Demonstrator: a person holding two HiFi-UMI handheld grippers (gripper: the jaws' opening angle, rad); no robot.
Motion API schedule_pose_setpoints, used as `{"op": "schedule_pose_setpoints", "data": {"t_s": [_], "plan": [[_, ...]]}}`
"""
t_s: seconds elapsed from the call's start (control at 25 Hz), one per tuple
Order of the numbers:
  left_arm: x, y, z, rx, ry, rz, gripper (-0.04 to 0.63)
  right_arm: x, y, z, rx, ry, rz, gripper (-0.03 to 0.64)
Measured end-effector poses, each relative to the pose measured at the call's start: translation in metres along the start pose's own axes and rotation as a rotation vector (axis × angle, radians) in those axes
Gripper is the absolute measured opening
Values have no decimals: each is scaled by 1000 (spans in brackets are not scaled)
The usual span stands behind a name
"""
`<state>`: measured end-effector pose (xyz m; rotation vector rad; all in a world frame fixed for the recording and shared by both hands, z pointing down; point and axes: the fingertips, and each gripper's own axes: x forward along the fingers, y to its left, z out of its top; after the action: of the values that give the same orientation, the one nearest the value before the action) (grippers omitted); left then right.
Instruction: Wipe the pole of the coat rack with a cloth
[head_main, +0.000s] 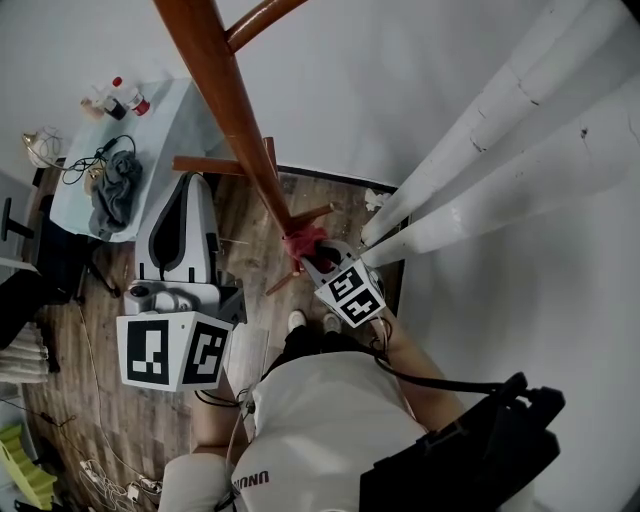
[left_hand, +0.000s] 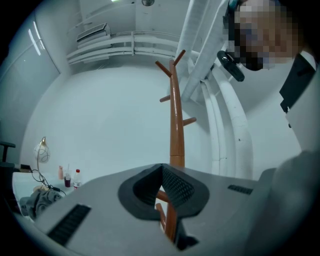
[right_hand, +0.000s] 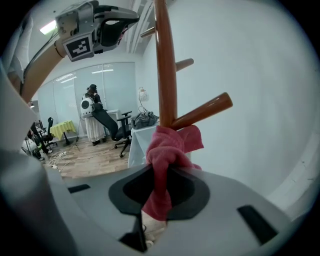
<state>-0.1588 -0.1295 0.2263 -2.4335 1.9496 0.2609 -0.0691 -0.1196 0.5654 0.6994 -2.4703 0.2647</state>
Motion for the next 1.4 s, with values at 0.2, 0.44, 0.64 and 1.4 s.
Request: {"op": "schedule_pose_setpoints", "data": {"t_s": [0.2, 0.44, 0.64, 1.4], "plan": [[-7, 2, -3, -18, 4, 17, 9, -10, 13, -1, -18, 0, 44, 71], [-19, 4, -6, -33, 2, 40, 9, -21, 25, -3, -41, -3, 70, 71], [-27, 6, -6, -42, -4, 60, 9, -28, 29, -3, -53, -5, 85, 71], [-32, 15, -9, -45, -4, 97, 9, -79, 21, 76, -111, -230, 33, 71]]}}
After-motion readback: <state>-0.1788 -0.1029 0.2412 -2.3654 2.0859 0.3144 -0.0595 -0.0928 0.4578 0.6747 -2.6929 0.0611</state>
